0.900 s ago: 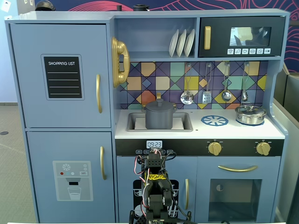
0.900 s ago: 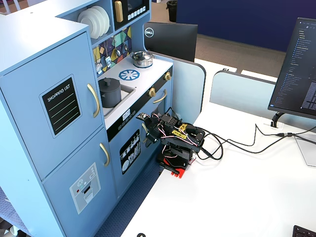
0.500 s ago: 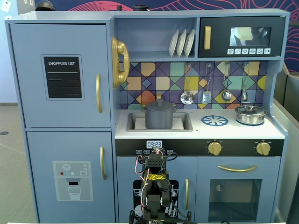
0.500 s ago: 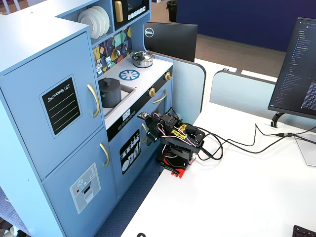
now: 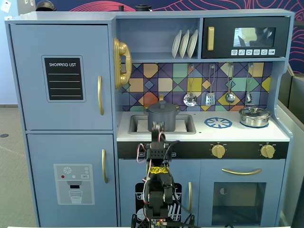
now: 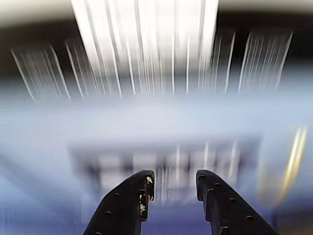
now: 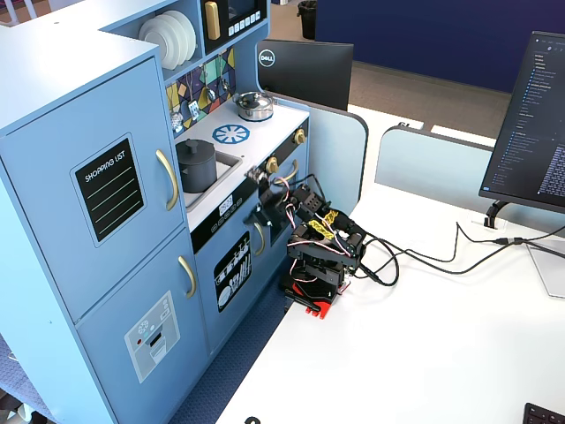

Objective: Take off the lid from the gray recipient and place it on the counter

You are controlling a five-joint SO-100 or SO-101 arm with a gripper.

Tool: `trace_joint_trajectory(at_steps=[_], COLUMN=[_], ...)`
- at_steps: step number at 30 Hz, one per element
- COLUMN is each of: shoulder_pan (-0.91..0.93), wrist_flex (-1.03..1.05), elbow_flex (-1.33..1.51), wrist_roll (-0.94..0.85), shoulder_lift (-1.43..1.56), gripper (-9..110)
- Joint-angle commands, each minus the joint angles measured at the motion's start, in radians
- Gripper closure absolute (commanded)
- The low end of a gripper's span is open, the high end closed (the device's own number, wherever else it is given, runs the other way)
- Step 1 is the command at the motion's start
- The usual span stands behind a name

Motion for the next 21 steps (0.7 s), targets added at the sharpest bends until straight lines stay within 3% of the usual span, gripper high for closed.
trace_joint_trajectory(at_steps=[1, 13, 21], shoulder_pan=[-0.012, -0.025, 0.000], wrist_flex=[-0.092, -0.456, -0.572], elbow_flex=[-0.181, -0.408, -0.472], wrist_roll=[-0.029, -0.044, -0.052], shoulder_lift=[-0.063, -0.268, -0.382], gripper=[102, 102, 101])
